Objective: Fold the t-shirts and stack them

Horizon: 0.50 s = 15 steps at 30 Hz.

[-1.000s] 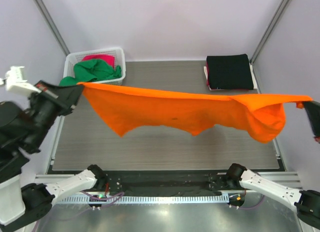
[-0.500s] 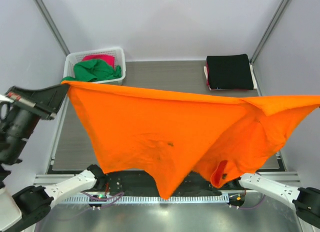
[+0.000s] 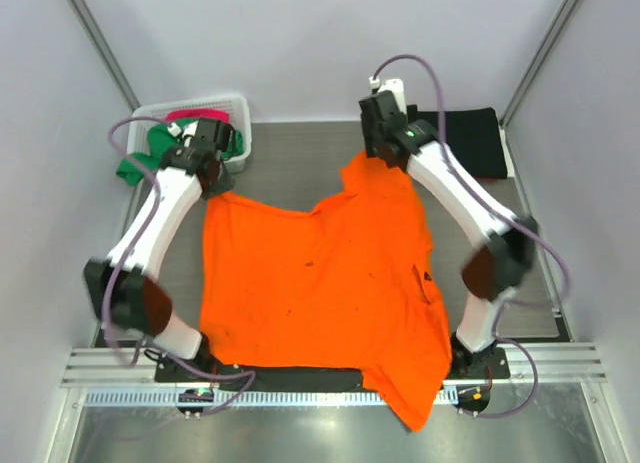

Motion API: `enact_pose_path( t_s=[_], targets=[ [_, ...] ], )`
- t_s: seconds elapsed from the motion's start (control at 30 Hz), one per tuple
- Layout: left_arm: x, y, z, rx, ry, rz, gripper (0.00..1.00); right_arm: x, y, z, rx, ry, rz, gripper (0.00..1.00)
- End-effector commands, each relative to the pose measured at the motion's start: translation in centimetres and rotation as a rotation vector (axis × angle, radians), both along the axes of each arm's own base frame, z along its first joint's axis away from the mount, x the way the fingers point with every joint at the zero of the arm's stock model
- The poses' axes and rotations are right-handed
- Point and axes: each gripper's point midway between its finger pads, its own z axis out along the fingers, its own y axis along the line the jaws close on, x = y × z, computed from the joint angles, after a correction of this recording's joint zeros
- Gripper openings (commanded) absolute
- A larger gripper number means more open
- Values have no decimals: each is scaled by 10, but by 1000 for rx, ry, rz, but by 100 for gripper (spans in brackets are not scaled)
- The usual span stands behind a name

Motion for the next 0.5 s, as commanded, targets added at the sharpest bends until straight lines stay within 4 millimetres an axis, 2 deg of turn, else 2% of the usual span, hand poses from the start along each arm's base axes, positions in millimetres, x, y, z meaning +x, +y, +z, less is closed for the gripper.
enact_pose_path(
  t_s=[0.0,0.03,0.07,0.1,0.2,0.23,0.27,0.3,0.33,0.37,0.4,0.43,0.47],
  targets=[
    [33,19,-39,-75,106,-3,49,30,-13,-30,17,119,-72,85],
    [40,23,-47,-68,149,-6,67,43,-6,-60,-22,187,-71,97],
    [51,26,-40,-65,151,-8,78,48,-1,-53,-2,174,-72,100],
    [53,26,-60,-50,237,-13,86,46,0,-59,-9,197,-71,100],
    [41,32,-60,-25,254,-8,91,34,3,-67,49,199,-58,100],
    [41,33,-55,-21,220,-4,91,17,-3,-77,56,222,-57,100],
    [35,35,-55,-18,216,-1,92,8,-4,-80,80,227,-51,100],
    [21,39,-52,-15,207,7,92,3,5,-85,147,220,-25,100],
    [16,40,-53,-10,196,13,92,-5,7,-93,175,234,-11,100],
    [10,40,-55,-13,193,11,92,-25,4,-108,194,266,0,100],
    [4,41,-57,-17,192,11,92,-28,12,-116,255,266,16,100],
    [-12,43,-68,-23,217,20,92,-38,23,-126,316,303,65,100],
    [-16,41,-71,-33,203,20,92,-55,25,-149,338,360,86,100]
  ],
)
